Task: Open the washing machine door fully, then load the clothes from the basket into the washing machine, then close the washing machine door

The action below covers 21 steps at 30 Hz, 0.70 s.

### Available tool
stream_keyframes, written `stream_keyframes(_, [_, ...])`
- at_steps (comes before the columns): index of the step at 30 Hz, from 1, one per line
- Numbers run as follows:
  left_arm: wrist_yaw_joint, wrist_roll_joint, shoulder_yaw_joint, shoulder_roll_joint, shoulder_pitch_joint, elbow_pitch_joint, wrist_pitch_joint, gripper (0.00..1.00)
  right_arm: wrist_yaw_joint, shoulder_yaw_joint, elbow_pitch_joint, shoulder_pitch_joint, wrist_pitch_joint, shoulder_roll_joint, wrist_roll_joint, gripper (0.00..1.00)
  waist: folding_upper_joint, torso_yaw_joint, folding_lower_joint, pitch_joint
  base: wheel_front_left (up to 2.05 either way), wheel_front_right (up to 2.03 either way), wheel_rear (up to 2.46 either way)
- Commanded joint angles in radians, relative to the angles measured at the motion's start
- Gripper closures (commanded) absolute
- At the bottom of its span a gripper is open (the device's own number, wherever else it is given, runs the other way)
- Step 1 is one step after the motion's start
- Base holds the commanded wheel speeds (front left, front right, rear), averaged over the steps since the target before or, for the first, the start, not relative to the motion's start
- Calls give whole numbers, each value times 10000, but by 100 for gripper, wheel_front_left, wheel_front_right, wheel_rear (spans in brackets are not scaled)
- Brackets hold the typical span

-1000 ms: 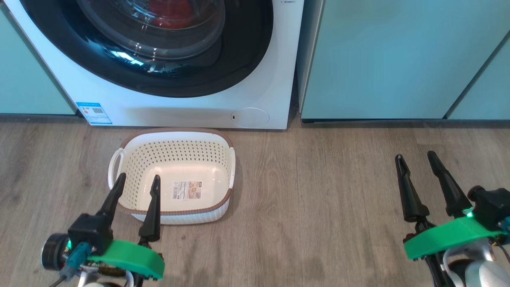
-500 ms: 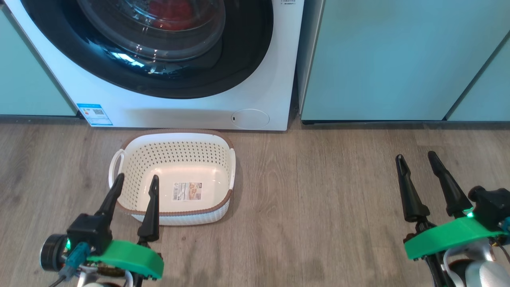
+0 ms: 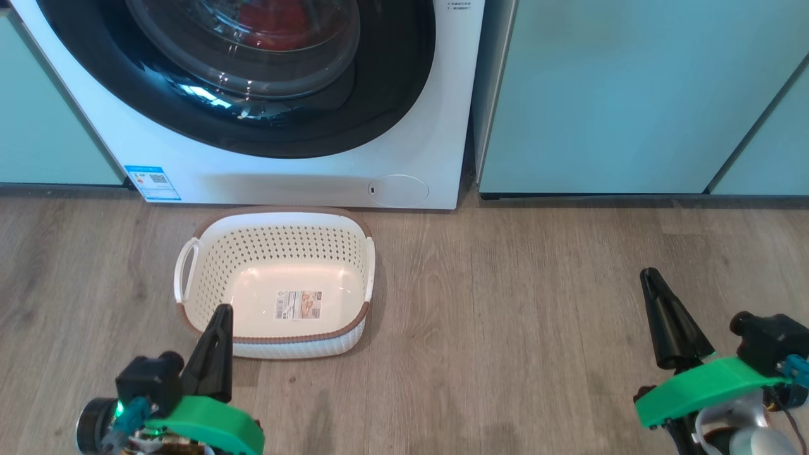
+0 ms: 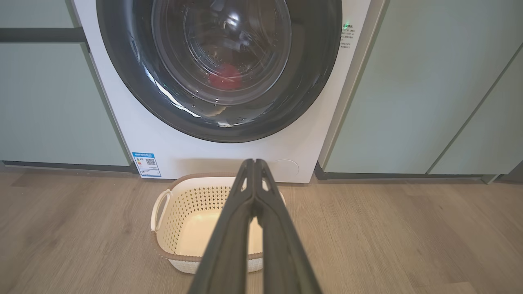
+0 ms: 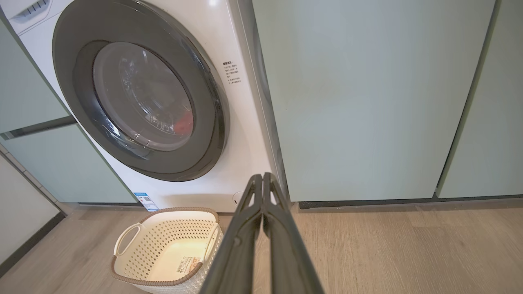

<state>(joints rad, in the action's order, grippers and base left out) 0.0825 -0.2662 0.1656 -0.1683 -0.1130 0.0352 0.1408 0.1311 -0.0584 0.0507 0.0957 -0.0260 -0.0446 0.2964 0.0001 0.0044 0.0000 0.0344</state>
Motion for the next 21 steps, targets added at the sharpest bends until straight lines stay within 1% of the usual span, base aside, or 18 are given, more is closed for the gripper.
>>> stream_keyframes(1, [-34, -275, -72, -72, 272, 315, -41, 100, -2, 1, 291, -221, 0, -36, 297, 100, -1, -1, 0, -3, 0, 0, 0])
stream_keyframes(21, [-408, -2605, -372, 13, 630, -292, -345, 100, -2, 59, -270, -539, 116, -161, 2572, 100, -1, -8, 0, -57, 0, 0, 0])
